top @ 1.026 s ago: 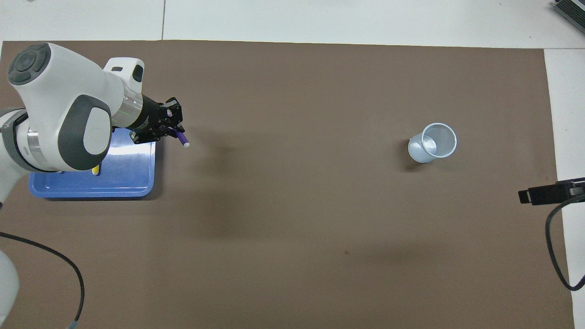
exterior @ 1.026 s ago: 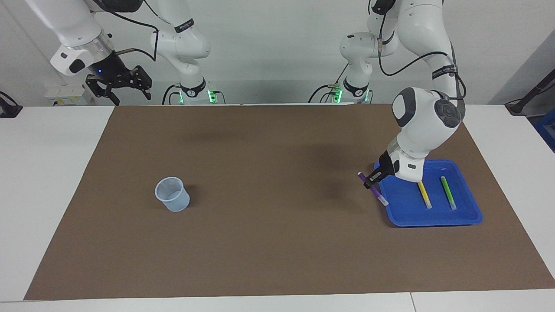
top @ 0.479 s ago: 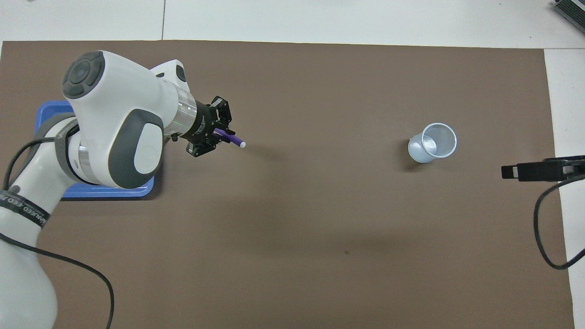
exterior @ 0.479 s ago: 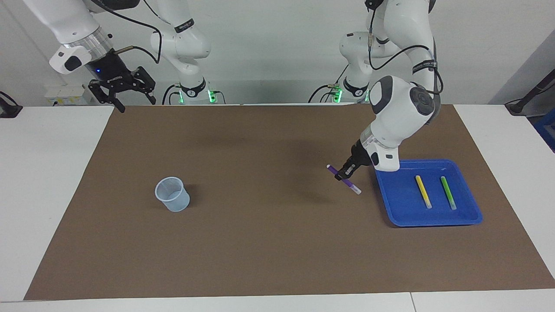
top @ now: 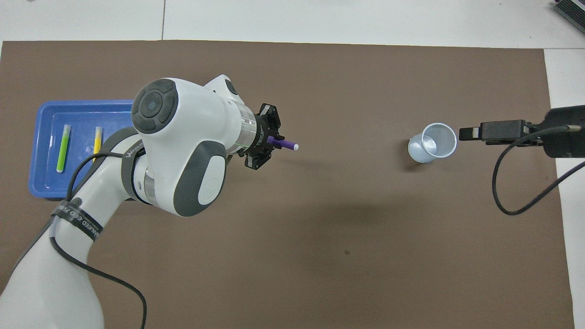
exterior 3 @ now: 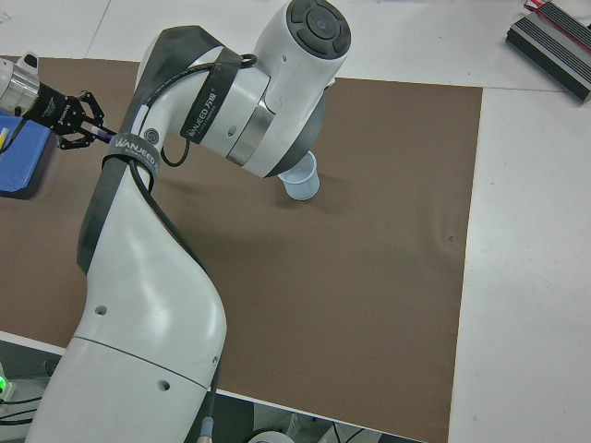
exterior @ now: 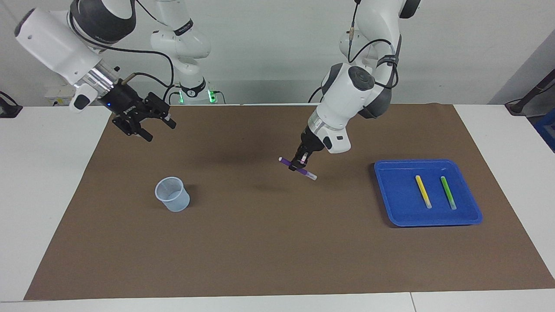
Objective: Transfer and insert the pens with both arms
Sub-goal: 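Carry the pen toward center while the right gripper reaches toward it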
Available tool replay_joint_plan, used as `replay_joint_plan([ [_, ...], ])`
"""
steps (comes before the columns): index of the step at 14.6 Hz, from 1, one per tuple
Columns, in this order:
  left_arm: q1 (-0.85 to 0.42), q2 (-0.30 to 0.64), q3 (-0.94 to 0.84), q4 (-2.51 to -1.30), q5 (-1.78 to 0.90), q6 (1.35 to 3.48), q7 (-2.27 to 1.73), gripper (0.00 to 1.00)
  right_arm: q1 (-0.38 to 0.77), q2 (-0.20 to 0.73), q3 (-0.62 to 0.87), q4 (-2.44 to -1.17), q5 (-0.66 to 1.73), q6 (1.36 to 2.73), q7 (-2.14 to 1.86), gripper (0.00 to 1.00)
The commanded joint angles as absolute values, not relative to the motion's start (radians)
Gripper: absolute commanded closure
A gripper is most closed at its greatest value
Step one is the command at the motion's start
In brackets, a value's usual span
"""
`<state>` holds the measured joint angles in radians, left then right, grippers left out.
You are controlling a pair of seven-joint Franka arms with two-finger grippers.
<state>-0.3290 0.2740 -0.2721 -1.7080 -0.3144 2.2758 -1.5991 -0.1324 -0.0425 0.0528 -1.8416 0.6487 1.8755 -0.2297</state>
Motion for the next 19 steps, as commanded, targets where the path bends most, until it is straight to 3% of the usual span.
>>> replay_joint_plan([
  [1, -0.402, 0.278, -0.256, -1.712, -0.336, 2.365, -1.722, 1.00, -0.078, -0.006, 0.058, -1.841, 0.751, 1.965, -0.219, 0.00],
  [4, -0.463, 0.279, -0.256, -1.715, -0.337, 2.417, -1.819, 1.00, -0.022, 0.032, 0.058, -1.841, 0.865, 2.046, -0.224, 0.00],
  [10, -0.561, 0.301, -0.256, -1.713, -0.337, 2.649, -2.020, 1.00, 0.066, 0.097, 0.058, -1.850, 0.874, 2.152, -0.319, 0.00],
  [14, -0.566, 0.311, -0.256, -1.712, -0.345, 2.724, -2.031, 1.00, 0.065, 0.086, 0.058, -1.881, 0.864, 2.135, -0.351, 0.00],
  [19, -0.555, 0.318, -0.256, -1.713, -0.357, 2.767, -2.026, 1.00, 0.041, 0.049, 0.054, -1.881, 0.862, 2.053, -0.344, 0.07],
])
